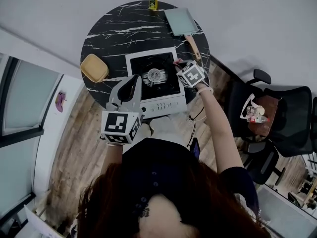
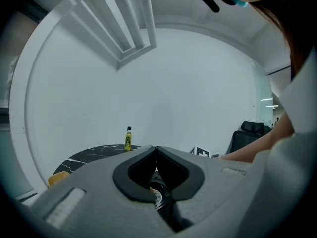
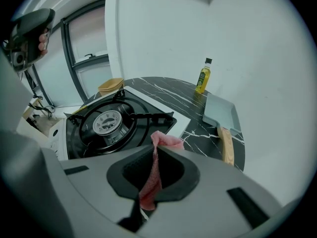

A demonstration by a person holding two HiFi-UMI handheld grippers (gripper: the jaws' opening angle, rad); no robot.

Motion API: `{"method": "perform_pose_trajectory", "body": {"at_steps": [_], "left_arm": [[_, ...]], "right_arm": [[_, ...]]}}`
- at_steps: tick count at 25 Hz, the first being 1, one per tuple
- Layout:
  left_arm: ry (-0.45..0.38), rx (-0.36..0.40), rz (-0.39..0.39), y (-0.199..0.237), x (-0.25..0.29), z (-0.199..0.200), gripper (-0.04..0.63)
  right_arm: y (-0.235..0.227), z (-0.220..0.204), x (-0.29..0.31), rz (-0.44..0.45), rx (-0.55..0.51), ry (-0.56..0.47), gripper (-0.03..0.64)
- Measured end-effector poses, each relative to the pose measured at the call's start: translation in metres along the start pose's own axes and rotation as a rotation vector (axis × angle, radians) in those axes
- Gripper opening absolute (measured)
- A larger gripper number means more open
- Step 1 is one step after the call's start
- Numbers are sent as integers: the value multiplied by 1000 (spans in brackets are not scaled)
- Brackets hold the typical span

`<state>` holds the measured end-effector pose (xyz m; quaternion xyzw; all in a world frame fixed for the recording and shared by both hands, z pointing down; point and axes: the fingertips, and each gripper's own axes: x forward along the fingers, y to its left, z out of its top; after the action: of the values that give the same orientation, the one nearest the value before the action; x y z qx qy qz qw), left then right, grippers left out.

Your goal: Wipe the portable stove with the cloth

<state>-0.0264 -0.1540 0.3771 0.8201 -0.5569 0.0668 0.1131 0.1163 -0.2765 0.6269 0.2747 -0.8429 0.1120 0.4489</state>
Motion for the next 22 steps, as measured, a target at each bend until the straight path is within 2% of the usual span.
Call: {"method": "perform_pose_trajectory", "body": {"at_steps": [22], "left_arm": [[-11,2,-66,-6,-27,-4,12]], "right_arm": [[29,-27,-20,-29,38,31,20]]}}
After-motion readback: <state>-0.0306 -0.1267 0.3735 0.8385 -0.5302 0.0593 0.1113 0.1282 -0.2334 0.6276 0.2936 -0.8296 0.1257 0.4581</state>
